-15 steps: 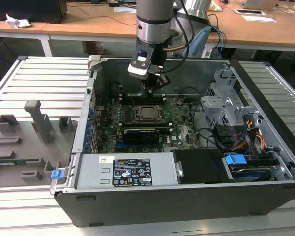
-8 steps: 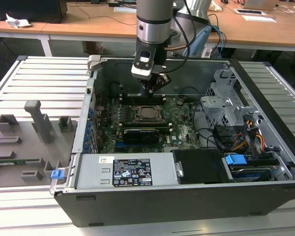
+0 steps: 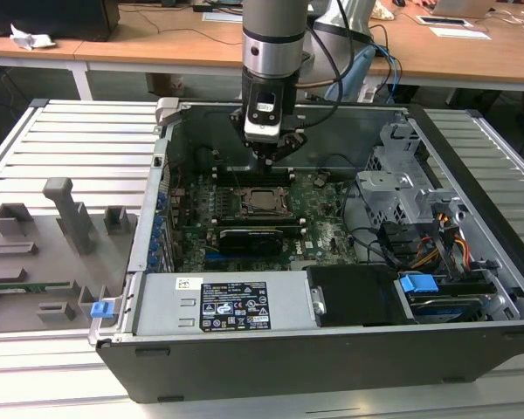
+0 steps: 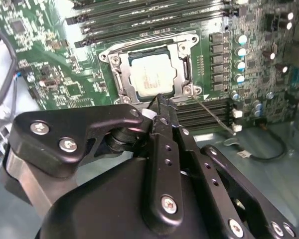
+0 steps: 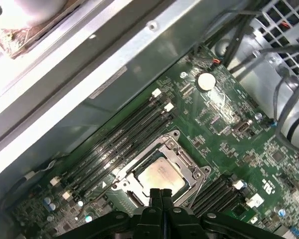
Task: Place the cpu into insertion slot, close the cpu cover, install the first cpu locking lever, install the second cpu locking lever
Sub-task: 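Install the first cpu locking lever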
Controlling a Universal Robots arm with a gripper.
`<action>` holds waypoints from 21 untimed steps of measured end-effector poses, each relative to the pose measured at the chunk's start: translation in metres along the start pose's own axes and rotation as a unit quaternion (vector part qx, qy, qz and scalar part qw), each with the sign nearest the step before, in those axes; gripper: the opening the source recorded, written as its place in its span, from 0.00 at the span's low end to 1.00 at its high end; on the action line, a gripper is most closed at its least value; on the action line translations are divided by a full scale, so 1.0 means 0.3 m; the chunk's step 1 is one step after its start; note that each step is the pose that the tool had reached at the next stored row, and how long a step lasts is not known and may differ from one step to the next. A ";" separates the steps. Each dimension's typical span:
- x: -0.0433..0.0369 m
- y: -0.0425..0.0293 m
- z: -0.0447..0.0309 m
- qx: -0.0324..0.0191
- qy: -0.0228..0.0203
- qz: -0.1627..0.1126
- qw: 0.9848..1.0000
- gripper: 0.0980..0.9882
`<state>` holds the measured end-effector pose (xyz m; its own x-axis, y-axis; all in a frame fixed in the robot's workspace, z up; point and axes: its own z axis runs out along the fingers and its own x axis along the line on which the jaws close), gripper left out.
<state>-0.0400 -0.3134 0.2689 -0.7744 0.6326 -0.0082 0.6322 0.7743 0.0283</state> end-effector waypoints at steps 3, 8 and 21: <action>0.000 0.000 0.000 0.000 0.001 -0.028 1.000 0.01; 0.000 0.000 0.000 -0.001 0.002 -0.085 0.996 0.01; 0.001 0.000 0.001 -0.001 0.005 -0.193 0.981 0.01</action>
<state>-0.0402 -0.3134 0.2685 -0.9566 0.2911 -0.0089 0.2908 0.9564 0.0268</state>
